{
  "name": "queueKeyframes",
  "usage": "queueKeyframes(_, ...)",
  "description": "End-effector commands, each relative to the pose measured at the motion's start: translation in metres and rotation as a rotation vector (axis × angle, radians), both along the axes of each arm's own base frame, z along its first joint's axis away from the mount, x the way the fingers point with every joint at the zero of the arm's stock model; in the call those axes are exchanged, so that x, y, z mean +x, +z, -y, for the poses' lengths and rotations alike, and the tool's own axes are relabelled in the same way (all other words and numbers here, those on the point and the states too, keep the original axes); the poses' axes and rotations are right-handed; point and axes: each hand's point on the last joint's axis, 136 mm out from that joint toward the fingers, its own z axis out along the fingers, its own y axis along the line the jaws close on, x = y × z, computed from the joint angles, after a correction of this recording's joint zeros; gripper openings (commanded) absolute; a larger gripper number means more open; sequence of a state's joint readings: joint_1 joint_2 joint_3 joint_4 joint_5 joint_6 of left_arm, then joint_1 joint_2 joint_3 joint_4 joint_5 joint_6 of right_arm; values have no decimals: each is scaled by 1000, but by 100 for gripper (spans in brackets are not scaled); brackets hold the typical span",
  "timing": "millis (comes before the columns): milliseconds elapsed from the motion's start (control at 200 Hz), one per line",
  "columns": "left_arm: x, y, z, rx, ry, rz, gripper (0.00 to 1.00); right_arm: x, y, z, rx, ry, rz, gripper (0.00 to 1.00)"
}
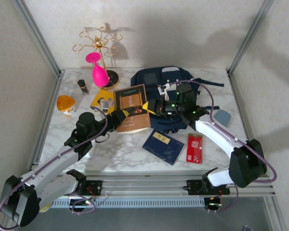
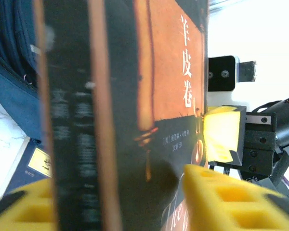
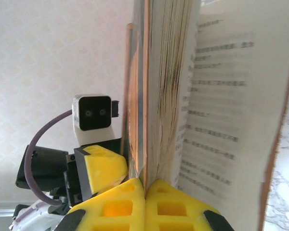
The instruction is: Pack books, pencil case, and school supplies into a backpack
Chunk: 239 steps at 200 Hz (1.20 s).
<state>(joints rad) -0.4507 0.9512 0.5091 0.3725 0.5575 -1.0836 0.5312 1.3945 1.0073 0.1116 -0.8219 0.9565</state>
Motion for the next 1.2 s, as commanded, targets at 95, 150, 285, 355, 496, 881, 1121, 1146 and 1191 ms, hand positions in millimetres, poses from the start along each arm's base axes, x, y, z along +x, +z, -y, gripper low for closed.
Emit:
queueKeyframes(95, -5, 49, 18, -91, -72, 135, 3, -7, 2, 6, -18, 24, 50, 8)
queueKeyframes(150, -4, 52, 19, -98, -75, 143, 0, -7, 0, 9, -28, 17, 50, 18)
queueKeyframes(285, 0, 66, 19, -130, -59, 170, 0, -3, -9, 30, -81, -38, 30, 59)
queueKeyframes(355, 1, 81, 21, -183, -57, 198, 0, -3, -12, 40, -80, -55, 16, 86)
queueKeyframes(496, 1, 98, 40, -225, -99, 230, 0, -16, -5, 34, 17, 28, -19, 99)
queueKeyframes(881, 20, 75, 43, -95, -33, 193, 0, -28, 27, 41, 168, 57, 28, 82)
queueKeyframes(1121, 23, 55, 46, -24, -35, 156, 0, -25, 20, 50, 174, 25, 40, 45)
queueKeyframes(1146, 23, 55, 47, -29, -42, 157, 0, -25, 20, 50, 175, 32, 45, 43)
queueKeyframes(1191, 22, 56, 50, -34, -50, 156, 0, -26, 20, 50, 173, 45, 54, 38)
